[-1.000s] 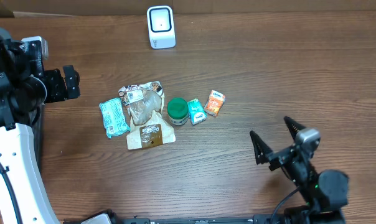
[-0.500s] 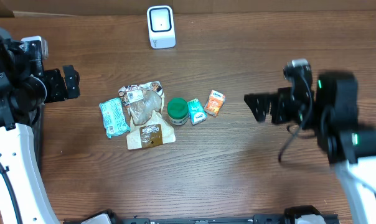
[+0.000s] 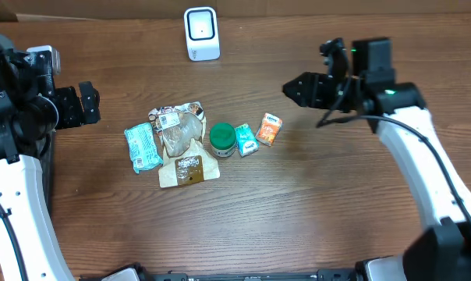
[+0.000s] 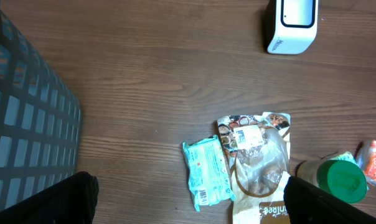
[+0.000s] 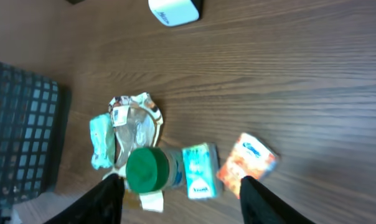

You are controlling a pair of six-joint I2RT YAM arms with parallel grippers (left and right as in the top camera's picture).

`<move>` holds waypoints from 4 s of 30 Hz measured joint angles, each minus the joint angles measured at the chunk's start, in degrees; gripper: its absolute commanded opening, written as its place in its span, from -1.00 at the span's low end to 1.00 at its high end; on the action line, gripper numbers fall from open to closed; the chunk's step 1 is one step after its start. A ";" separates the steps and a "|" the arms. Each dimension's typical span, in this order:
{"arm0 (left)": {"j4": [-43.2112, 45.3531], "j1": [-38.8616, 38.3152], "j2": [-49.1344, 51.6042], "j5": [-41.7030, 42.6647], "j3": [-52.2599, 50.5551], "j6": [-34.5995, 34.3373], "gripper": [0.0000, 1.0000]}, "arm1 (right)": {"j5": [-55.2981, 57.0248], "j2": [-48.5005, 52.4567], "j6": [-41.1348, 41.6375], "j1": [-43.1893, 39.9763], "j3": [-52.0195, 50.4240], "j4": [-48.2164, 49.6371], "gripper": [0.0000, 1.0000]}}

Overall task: Scan the item barcode
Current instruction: 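Reach the right gripper to the orange Kleenex pack on the table, then grasp the Kleenex pack with the right gripper and lift it, then carry the Kleenex pack with the right gripper to the white scanner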

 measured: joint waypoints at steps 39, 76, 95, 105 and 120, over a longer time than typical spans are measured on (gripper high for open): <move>-0.07 0.00 0.00 -0.02 0.00 0.00 0.99 | 30.80 28.28 17.33 10.16 10.93 -12.66 -0.68; -0.07 0.00 0.00 0.00 0.00 0.00 0.99 | 7.54 27.63 -10.67 5.03 9.40 -17.27 -0.31; -0.07 0.00 0.00 -0.02 0.00 0.00 0.99 | 0.22 27.10 -14.78 5.44 2.93 -10.75 -0.92; -0.07 0.00 0.00 0.00 0.00 0.00 0.99 | -13.88 17.75 -14.75 -0.39 3.54 -16.28 -0.92; -0.04 0.00 0.00 0.00 0.00 0.00 0.99 | -49.88 8.41 -16.90 -5.05 5.07 -11.02 -0.92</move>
